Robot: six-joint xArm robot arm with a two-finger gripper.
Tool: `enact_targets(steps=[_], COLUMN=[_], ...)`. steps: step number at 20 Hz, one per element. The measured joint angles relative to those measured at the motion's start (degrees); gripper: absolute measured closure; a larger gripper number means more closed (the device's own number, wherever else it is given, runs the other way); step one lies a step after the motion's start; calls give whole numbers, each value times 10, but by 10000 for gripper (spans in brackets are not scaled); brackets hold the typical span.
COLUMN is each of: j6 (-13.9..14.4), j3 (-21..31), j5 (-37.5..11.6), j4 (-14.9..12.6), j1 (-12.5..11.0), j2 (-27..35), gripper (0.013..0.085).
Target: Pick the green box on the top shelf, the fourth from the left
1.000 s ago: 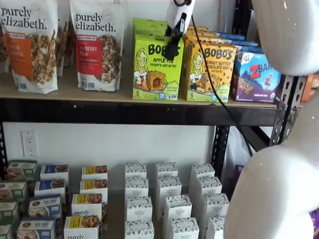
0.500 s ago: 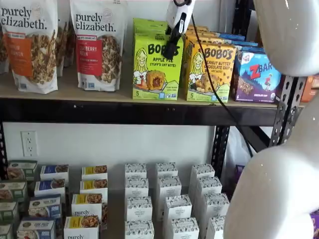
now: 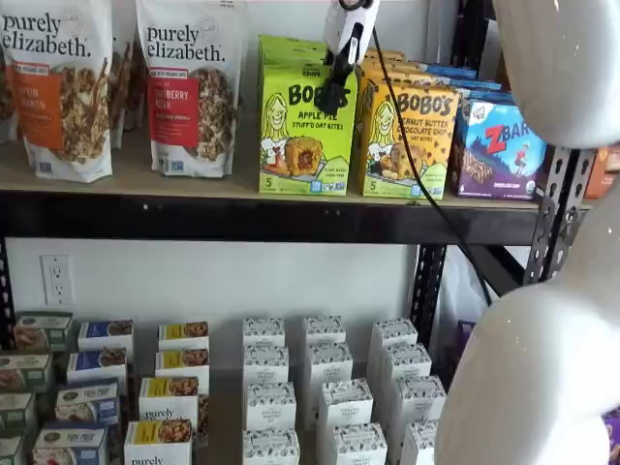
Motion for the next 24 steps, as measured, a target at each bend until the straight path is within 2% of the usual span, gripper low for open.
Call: enact_targets(steps=[13,24], j6=[12,26], j3=[-24,19], j5=[45,98], j4=[12,10], j1=[4,8], j2=[-7,-96], gripper=[770,770])
